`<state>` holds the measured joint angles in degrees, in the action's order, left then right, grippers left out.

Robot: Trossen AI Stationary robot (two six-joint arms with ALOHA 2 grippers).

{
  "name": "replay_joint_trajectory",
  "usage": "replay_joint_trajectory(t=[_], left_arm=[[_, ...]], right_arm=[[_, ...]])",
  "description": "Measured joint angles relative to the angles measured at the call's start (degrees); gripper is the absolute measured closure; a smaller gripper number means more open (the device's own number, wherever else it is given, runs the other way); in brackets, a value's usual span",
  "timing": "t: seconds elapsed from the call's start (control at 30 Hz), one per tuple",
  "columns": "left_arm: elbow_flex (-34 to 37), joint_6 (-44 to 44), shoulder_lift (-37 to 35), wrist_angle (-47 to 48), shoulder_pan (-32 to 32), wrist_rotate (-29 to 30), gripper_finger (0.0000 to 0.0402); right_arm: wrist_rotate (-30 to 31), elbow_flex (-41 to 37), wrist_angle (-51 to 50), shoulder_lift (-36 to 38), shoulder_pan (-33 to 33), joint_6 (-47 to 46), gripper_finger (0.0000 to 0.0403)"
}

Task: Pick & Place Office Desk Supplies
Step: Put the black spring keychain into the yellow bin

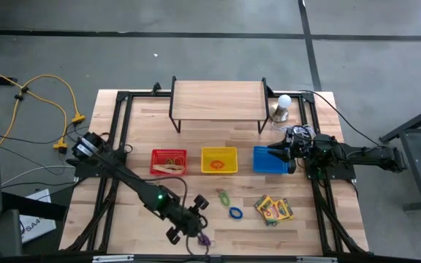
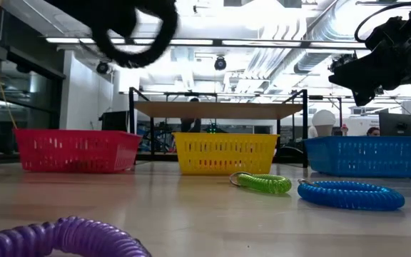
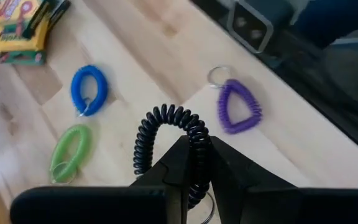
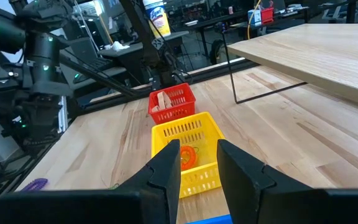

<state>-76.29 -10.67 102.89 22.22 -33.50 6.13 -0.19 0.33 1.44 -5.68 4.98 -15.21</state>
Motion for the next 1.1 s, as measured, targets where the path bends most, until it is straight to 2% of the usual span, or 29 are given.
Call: replay_joint_trajectory(t=[0.2,0.47,0.7,0.83,1.1], left_arm=[[0.0,-0.2,0.0,0.0,5.5,0.0,0.0359],[0.0,-3.7,0.0,-0.3,18.6,-0.1,0.0359],[0.0,-4.1,0.0,-0.3,28.8,-4.4,0.0359],[0.0,-6.1,0.2,0.0,32.0,-5.3,0.036],[-0.1,-6.4,4.4,0.9,34.2,-7.0,0.036]], right_arm=[[0.0,0.0,0.0,0.0,0.0,0.0,0.0309],[0.0,0.0,0.0,0.0,0.0,0.0,0.0309],[0.0,0.0,0.0,0.0,0.0,0.0,0.0309],[0.0,0.0,0.0,0.0,0.0,0.0,0.0309],[0.0,0.0,0.0,0.0,0.0,0.0,0.0309]])
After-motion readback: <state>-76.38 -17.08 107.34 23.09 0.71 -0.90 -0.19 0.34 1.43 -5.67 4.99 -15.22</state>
